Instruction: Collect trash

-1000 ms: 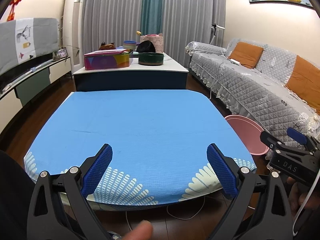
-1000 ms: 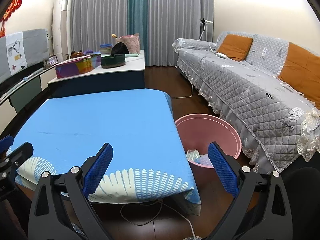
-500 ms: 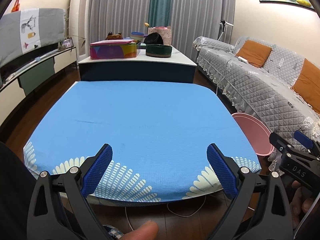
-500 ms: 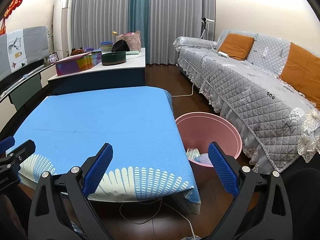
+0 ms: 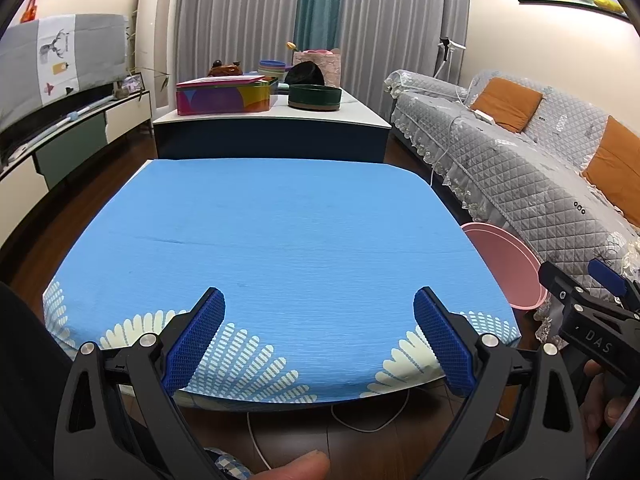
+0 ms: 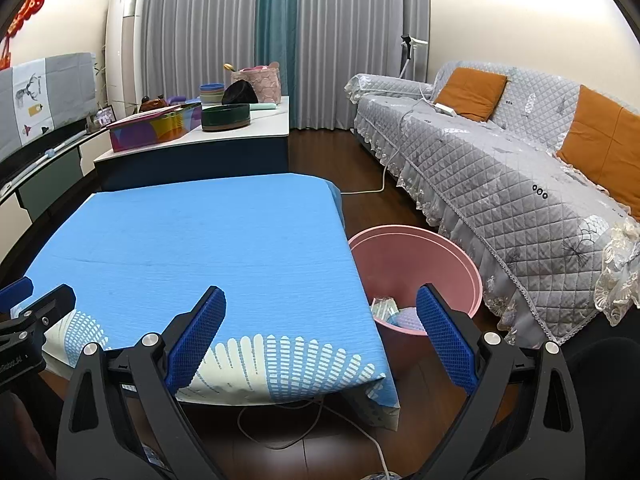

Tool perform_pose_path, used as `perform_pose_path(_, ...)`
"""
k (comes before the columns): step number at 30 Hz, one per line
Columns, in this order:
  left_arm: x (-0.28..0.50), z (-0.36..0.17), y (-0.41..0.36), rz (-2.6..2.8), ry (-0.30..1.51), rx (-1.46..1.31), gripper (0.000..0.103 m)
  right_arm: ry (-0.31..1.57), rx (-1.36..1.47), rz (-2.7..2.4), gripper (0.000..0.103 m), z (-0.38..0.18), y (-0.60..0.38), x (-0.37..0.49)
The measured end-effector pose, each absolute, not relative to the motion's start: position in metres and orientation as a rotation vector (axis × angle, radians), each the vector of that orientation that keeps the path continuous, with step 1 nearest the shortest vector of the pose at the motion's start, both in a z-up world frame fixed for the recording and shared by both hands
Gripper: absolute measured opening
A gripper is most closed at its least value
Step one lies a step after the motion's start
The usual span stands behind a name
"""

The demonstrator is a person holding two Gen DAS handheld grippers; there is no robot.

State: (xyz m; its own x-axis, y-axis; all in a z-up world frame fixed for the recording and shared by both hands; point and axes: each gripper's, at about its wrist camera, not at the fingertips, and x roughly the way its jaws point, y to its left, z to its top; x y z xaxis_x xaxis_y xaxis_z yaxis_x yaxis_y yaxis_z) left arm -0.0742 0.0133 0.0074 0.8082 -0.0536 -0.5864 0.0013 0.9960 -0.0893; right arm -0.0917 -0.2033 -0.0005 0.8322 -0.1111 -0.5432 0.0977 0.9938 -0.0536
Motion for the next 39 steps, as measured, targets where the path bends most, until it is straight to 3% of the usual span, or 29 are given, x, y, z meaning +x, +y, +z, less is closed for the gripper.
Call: perform_pose_path(39, -0.0716, 0.0068, 0.0113, -0.040, 0.635, -0.086, 0.092, 0.578, -0.024, -0.113, 0.094, -0.0007, -0.2043, -0.0916)
